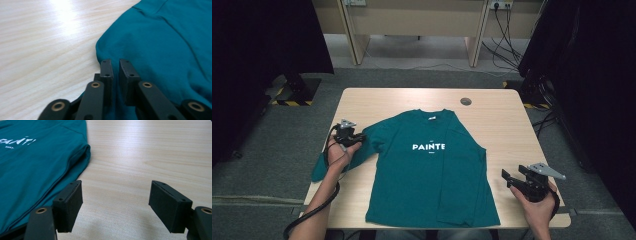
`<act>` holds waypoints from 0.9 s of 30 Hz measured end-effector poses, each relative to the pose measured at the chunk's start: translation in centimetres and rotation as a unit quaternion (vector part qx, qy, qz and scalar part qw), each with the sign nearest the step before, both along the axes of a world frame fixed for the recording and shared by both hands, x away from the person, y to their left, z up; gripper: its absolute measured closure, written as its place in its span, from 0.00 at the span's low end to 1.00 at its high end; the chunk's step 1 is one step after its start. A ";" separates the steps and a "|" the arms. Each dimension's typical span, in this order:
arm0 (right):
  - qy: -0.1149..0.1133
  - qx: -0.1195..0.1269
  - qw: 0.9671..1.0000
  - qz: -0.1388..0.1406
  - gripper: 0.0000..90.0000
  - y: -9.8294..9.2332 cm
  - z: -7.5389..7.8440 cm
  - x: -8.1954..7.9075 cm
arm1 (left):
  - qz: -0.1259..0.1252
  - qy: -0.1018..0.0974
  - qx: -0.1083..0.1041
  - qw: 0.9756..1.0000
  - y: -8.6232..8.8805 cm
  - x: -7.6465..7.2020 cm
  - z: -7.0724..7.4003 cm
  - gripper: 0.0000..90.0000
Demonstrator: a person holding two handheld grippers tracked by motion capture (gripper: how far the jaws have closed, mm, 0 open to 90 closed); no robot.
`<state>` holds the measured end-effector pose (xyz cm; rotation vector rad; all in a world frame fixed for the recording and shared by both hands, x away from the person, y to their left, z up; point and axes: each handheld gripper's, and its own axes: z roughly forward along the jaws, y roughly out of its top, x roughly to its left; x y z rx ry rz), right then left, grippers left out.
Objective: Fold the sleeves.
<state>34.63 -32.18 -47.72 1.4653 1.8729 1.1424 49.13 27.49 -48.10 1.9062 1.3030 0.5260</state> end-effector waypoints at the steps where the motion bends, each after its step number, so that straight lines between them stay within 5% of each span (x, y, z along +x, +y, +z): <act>1: 0.000 0.001 1.000 0.000 0.31 0.0 0.0 0.0 | -0.002 -0.003 -0.002 1.000 0.0 0.0 0.1 0.92; 17: -0.002 0.003 1.000 -0.001 0.32 0.0 0.0 0.1 | -0.036 -0.063 -0.009 0.997 -1.8 -1.6 3.0 0.96; 27: -0.003 0.002 1.000 -0.001 0.32 0.0 0.0 0.0 | -0.100 -0.088 0.014 0.991 -5.2 -3.4 4.7 0.96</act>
